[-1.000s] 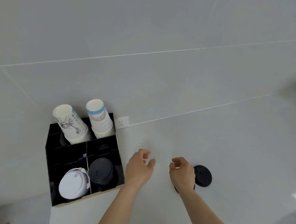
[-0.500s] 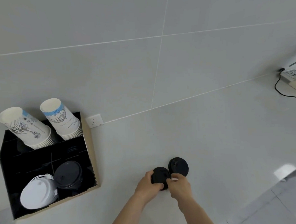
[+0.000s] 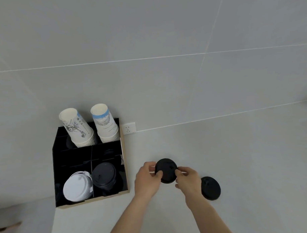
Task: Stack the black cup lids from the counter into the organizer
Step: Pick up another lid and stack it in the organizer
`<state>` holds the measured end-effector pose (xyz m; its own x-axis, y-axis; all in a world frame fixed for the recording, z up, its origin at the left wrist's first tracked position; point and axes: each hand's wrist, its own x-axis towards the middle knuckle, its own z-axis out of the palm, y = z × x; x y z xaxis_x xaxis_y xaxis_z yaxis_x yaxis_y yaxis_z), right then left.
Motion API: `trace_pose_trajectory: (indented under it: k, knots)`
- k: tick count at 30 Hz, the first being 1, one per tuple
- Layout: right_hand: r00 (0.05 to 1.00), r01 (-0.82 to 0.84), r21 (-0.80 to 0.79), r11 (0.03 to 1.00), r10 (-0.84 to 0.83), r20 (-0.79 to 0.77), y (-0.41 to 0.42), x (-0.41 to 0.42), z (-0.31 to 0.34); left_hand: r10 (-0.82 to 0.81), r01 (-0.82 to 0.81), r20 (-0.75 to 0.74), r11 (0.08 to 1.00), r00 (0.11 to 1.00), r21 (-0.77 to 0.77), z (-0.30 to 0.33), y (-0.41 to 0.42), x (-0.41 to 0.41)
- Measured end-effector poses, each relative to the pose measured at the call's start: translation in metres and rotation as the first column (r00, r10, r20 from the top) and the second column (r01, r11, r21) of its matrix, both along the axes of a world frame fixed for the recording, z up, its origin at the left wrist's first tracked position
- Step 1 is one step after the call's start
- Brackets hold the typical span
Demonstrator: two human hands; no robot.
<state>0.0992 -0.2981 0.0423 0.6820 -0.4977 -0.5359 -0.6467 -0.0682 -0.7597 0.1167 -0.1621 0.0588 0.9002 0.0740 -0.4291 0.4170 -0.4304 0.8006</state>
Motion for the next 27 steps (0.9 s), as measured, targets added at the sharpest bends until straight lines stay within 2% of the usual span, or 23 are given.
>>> trace_pose_trajectory:
  k: [4, 8, 15, 21, 27]
  knots:
    - [0.989, -0.094, 0.004, 0.996, 0.093, 0.117, 0.053, 0.028, 0.020, 0.099, -0.112, 0.175, 0.992, 0.980, 0.065, 0.017, 0.052, 0.011]
    - [0.959, -0.214, -0.046, 0.976, 0.218, 0.178, 0.110, 0.042, 0.032, 0.185, -0.221, 0.247, 0.967, 0.951, 0.124, 0.021, 0.108, 0.015]
    - [0.888, -0.407, -0.226, 0.885, 0.441, 0.130, 0.179, 0.041, 0.031, 0.272, -0.324, 0.224, 0.914, 0.936, 0.244, 0.008, 0.177, 0.006]
    - [0.834, -0.503, -0.362, 0.784, 0.550, 0.032, 0.203, 0.036, 0.016, 0.261, -0.298, 0.162, 0.913, 0.952, 0.279, -0.015, 0.196, -0.002]
    - [0.811, -0.545, -0.350, 0.762, 0.585, 0.012, 0.204, 0.037, 0.008, 0.207, -0.233, 0.118, 0.931, 0.971, 0.282, -0.027, 0.196, 0.000]
